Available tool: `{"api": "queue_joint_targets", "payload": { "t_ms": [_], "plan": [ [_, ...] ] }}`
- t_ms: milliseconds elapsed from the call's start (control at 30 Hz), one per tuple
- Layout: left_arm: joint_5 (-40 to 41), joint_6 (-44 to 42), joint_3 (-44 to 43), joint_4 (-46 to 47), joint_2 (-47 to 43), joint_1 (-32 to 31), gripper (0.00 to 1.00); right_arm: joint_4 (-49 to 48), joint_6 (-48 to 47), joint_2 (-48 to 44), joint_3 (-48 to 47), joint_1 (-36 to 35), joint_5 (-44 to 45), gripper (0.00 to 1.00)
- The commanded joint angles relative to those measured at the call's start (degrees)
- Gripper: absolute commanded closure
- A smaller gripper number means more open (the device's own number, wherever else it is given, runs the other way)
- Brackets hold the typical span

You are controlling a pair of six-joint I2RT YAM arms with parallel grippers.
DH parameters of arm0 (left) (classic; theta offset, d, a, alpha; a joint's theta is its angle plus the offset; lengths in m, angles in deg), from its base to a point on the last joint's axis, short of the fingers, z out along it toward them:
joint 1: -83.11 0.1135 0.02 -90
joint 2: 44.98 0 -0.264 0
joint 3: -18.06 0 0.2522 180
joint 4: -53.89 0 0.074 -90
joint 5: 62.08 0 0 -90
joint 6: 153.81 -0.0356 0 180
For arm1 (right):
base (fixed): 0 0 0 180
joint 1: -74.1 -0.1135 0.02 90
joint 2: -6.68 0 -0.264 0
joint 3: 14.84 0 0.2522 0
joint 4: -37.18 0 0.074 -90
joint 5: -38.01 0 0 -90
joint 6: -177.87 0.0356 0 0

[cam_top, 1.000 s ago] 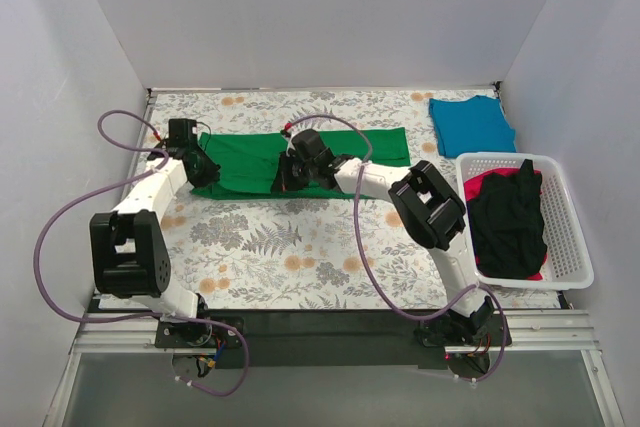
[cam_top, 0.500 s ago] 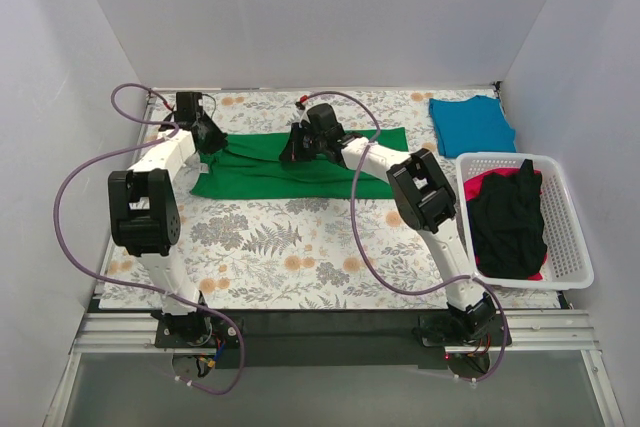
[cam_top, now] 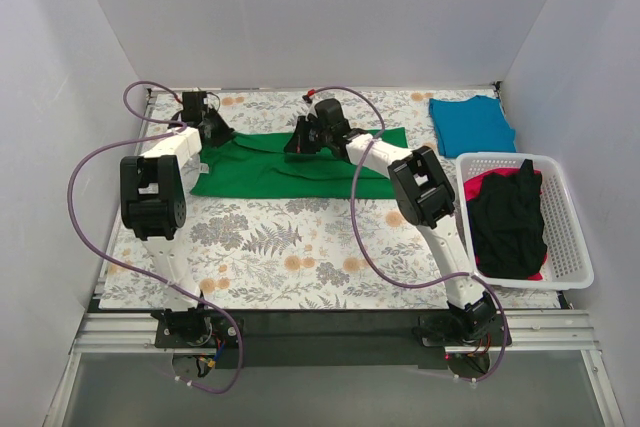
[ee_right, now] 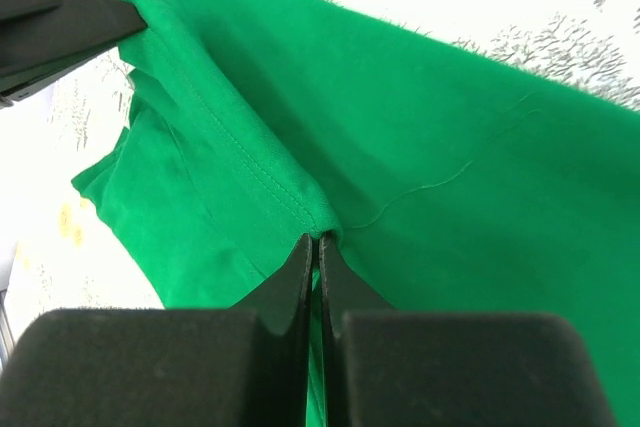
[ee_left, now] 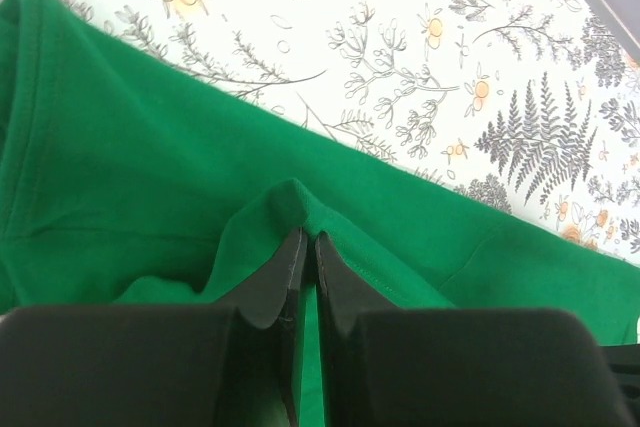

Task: Fold and stack the t-shirts
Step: Fold the tshirt

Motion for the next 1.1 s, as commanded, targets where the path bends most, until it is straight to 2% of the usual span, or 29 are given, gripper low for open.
{"api": "queue_joint_targets", "payload": {
  "t_ms": [0, 367, 833, 1067],
  "plan": [
    [-1.62, -1.87, -2.23, 4.20, -0.57, 0.12, 1.00, -3.49, -0.48, 0.20, -2.16, 0.59, -0.88, 0.95],
    [-1.80, -1.87, -1.44, 5.09, 0.32, 0.12, 1.00, -4.72, 1.11, 1.52, -1.55, 1.21, -2.81, 0.93],
    [-4.35, 0.76, 0.23, -0.01, -4.60, 0.12, 1.00, -5.43, -0.21, -1.91, 2.05, 1.38, -5.45, 0.93],
    [-2.51, 1.73, 1.20, -2.56, -6.19, 0.12, 1.00, -5.51, -1.35, -2.53, 2.85, 1.56, -7.03, 0.93]
  ]
}}
